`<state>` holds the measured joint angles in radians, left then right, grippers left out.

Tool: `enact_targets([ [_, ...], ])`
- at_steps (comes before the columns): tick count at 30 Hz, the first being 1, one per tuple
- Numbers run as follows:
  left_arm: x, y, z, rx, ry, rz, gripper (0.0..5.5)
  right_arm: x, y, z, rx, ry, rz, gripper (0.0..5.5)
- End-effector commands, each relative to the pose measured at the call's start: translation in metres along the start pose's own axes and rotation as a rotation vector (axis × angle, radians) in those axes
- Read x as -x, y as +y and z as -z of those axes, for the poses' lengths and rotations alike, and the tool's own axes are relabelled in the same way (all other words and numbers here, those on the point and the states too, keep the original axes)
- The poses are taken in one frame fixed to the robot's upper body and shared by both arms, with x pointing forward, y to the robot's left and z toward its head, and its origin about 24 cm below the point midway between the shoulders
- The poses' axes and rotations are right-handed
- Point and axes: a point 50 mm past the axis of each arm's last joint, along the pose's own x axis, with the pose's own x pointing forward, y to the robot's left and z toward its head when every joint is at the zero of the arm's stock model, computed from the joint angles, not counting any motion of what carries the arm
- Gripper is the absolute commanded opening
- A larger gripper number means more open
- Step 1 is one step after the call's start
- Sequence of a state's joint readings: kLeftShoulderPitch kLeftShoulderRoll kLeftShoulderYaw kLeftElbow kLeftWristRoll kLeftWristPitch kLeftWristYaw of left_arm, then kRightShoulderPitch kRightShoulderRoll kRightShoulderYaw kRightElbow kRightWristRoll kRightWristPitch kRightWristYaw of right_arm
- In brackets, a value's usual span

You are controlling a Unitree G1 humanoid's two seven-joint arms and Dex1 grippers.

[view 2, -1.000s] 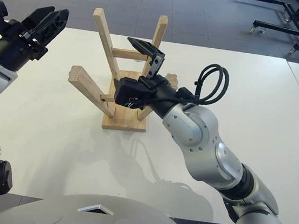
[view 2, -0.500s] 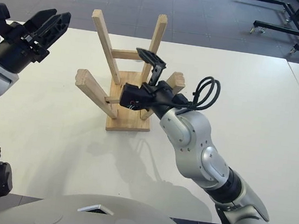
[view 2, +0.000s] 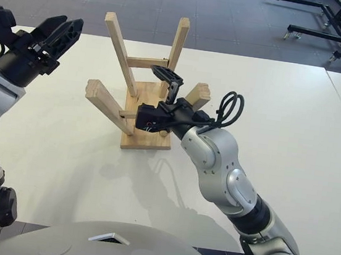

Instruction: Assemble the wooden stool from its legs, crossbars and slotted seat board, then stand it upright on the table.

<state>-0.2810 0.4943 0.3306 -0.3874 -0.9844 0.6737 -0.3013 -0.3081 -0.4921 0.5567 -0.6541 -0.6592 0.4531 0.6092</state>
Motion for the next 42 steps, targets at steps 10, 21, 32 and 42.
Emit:
enact_targets([
  [10, 0.008, 0.007, -0.004, -0.033, -0.044, -0.051, 3.64, 0.019, -0.094, -0.015, -0.324, -0.386, 0.365, 5.17],
  [21, 0.018, -0.009, 0.005, 0.0, -0.023, 0.073, 3.64, 0.035, -0.095, 0.074, -0.989, -0.303, 0.348, 5.17],
  [32, 0.053, -0.024, 0.031, 0.013, 0.036, 0.098, 3.64, 0.076, -0.076, 0.178, -1.348, -0.31, 0.288, 5.17],
  [42, 0.065, -0.022, 0.042, 0.038, 0.117, 0.173, 3.64, 0.076, -0.059, 0.161, -1.432, -0.411, -0.168, 5.17],
])
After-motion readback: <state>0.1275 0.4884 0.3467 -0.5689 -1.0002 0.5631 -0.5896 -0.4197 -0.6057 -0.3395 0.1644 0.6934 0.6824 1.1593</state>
